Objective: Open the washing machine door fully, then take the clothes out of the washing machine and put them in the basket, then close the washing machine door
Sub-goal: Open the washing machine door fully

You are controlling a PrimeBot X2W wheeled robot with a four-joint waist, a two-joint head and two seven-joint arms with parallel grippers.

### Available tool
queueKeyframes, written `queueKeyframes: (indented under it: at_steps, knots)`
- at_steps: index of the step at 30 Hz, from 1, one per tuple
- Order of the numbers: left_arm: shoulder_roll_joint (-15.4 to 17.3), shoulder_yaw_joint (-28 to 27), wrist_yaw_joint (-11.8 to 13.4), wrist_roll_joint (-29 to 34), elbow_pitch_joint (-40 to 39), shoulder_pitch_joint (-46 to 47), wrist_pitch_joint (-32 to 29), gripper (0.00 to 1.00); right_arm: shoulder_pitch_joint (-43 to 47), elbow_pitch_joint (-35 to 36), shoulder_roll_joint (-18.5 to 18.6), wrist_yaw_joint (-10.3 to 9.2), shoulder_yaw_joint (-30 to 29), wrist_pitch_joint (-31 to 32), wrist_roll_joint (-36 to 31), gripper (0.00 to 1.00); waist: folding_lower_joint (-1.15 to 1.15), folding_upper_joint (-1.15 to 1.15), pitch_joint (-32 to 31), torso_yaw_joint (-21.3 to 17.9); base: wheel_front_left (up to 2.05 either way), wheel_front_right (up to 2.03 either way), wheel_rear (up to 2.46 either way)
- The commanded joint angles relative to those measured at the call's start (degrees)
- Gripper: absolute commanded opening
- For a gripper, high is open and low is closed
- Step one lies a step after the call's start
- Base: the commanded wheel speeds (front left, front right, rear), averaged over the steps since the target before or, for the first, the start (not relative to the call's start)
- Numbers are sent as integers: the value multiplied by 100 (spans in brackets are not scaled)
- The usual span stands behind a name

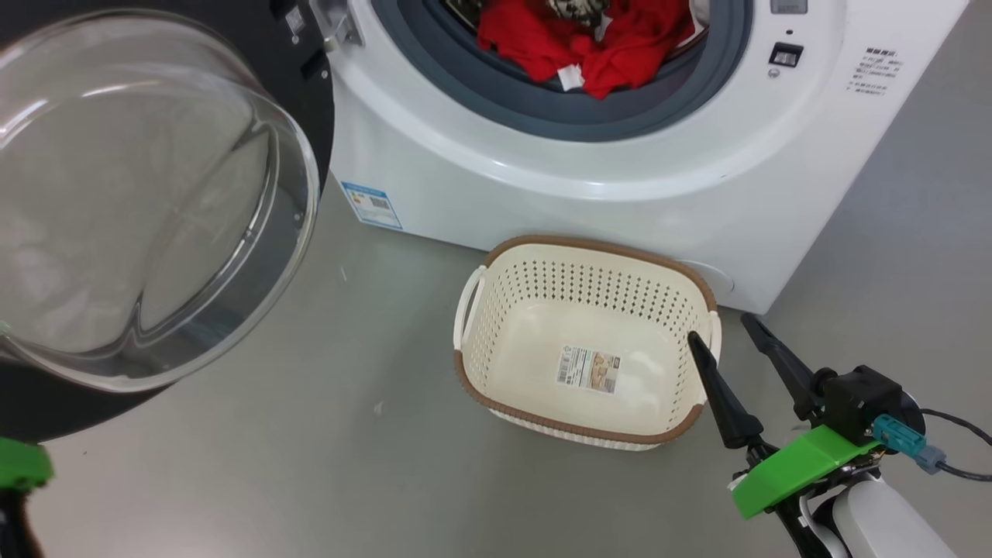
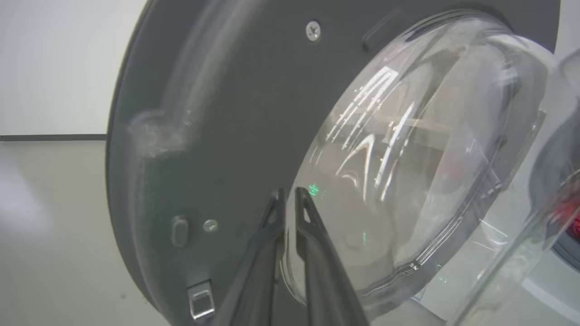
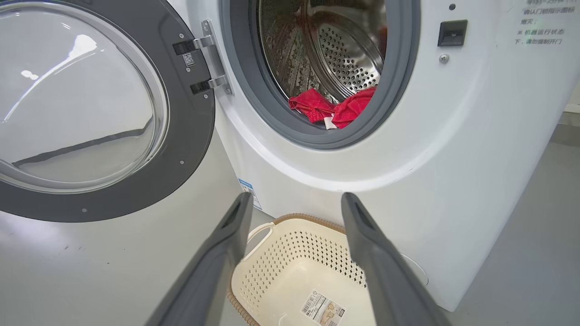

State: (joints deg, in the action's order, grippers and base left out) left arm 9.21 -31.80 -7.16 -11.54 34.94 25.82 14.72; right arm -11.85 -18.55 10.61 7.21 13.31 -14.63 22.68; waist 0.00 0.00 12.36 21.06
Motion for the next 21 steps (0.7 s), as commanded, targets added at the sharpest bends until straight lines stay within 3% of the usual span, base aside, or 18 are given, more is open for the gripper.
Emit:
queueKeyframes:
  at_steps: [1, 3, 4, 5, 6, 12, 21]
  knots:
    - [220, -18, -31, -76, -279, -192, 28, 33, 77, 126, -24, 28, 98, -37, -58, 100, 0, 0, -124, -44, 0, 0, 0]
    - [135, 144, -31, -184, -517, -396, 28, 45, 126, 136, -47, 28, 85, -37, -48, 100, 0, 0, -194, -67, 0, 0, 0]
    - [79, 231, -31, -237, -636, -496, 28, 60, 145, 142, -54, 28, 82, -37, -44, 100, 0, 0, -222, -80, 0, 0, 0]
    - [31, 304, -32, -277, -744, -596, 28, 87, 166, 147, -62, 28, 79, -37, -41, 100, 0, 0, -253, -96, 0, 0, 0]
    - [-24, 356, -32, -290, -852, -696, 28, 100, 187, 151, -69, 28, 81, -37, -36, 100, 0, 0, -282, -112, 0, 0, 0]
    - [-207, 901, -32, -415, -1430, -1180, 28, 100, 280, 175, -94, 28, 64, -37, -21, 100, 0, 0, -424, -276, 0, 0, 0]
    - [-137, 1624, -32, -579, -1951, -1668, 28, 100, 416, 246, -145, 28, -109, -37, -34, 100, 0, 0, -508, -620, 0, 0, 0]
